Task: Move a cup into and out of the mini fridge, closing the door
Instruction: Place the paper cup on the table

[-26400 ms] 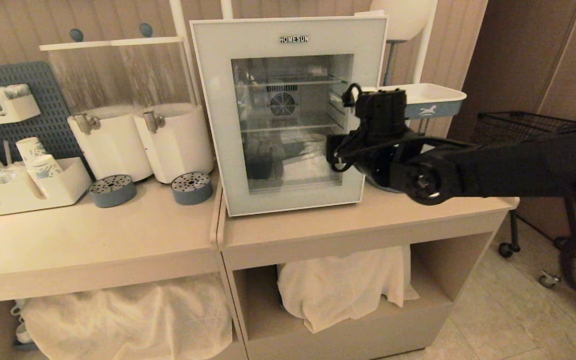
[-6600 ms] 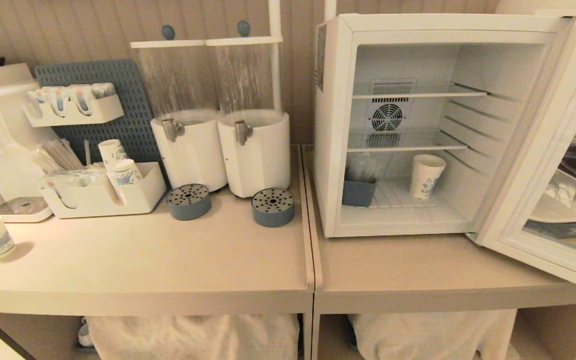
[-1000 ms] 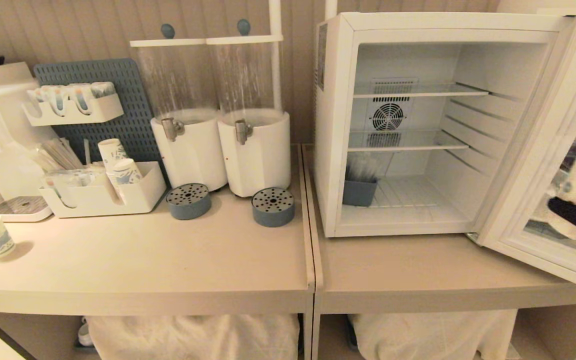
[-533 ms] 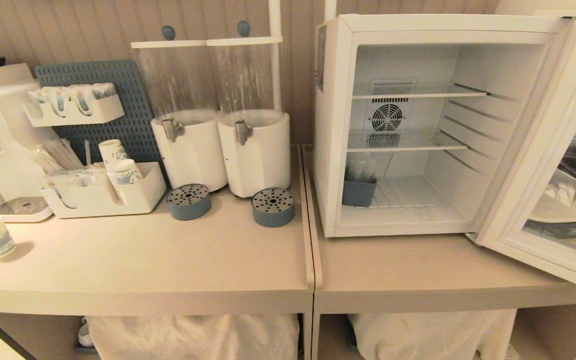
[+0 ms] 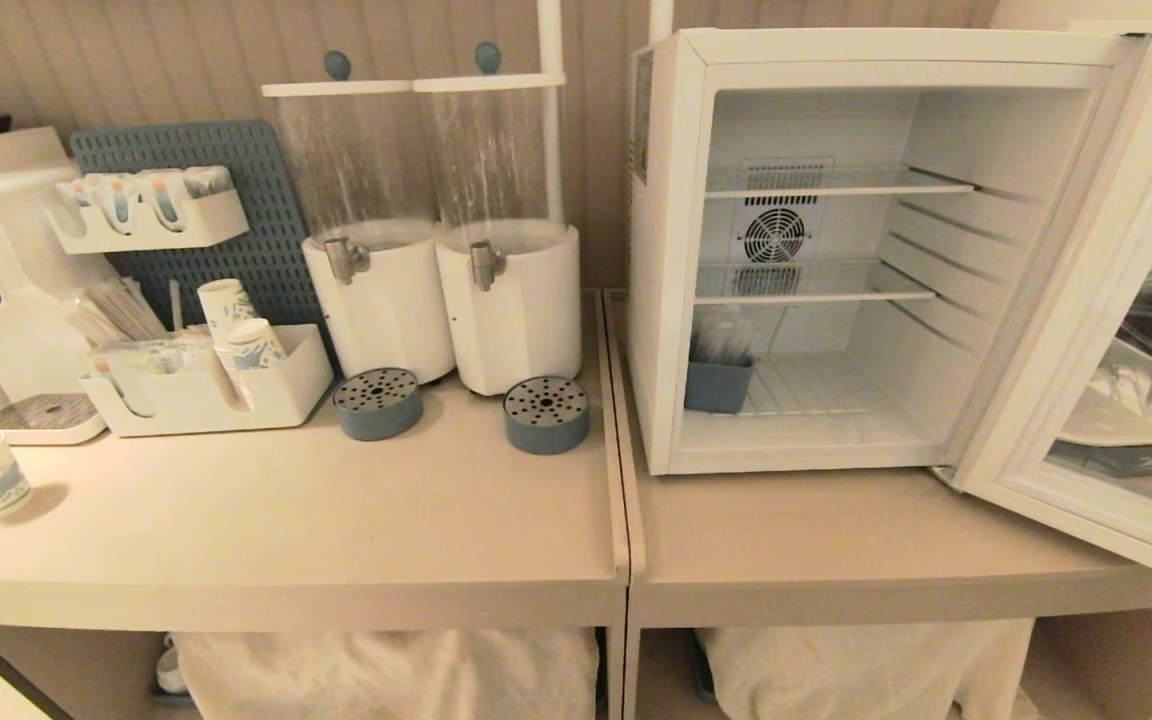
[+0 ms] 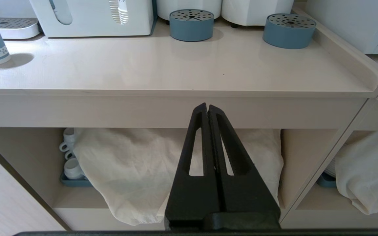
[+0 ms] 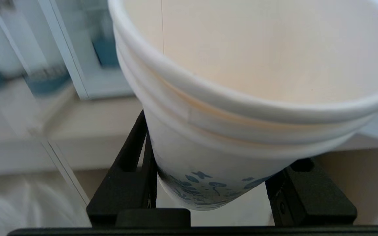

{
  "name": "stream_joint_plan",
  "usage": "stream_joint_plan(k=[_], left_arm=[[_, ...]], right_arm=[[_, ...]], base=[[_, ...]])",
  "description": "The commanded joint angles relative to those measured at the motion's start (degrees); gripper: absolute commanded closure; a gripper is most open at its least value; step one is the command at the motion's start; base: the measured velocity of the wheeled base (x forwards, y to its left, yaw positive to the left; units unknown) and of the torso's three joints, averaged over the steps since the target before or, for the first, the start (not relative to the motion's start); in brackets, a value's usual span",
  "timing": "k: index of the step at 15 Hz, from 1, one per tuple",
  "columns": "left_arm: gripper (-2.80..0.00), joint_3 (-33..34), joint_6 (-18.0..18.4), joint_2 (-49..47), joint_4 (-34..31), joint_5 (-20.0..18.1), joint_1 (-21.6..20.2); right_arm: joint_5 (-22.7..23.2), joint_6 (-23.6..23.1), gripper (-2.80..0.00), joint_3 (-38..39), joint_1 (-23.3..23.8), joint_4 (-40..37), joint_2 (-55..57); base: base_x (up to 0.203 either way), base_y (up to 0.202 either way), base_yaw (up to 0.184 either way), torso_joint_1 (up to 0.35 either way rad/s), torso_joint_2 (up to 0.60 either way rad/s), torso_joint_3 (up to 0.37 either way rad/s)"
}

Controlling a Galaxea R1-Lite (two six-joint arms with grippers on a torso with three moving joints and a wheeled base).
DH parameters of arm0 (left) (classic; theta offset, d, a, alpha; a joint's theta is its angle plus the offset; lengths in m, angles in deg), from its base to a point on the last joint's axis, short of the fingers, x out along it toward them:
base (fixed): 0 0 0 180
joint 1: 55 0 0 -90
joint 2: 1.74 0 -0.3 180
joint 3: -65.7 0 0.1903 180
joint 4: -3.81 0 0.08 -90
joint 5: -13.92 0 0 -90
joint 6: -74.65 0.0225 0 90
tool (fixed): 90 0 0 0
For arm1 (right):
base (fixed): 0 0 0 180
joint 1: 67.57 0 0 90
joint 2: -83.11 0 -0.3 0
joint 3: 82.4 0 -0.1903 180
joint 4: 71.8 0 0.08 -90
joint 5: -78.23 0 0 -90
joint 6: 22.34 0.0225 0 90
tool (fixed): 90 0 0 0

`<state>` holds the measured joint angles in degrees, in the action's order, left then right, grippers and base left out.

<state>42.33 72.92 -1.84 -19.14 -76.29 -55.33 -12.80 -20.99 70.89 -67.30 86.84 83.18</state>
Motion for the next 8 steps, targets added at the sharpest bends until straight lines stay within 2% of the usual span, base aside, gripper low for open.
stream_joint_plan(k=[1, 8], left_arm=[[0.0, 0.1, 0.0, 0.0, 0.0, -0.1, 0.0], [0.0, 0.1, 0.0, 0.0, 0.0, -0.1, 0.0]], right_arm=[[0.2, -2.2, 0.0, 3.1, -0.1, -3.4, 0.0], [0.5, -2.9, 0.0, 2.5, -0.1, -4.4, 0.1]], base=[[0.0, 0.0, 0.0, 0.0, 0.0, 0.0], [-0.011, 0.0, -0.001, 0.001, 0.0, 0.0]])
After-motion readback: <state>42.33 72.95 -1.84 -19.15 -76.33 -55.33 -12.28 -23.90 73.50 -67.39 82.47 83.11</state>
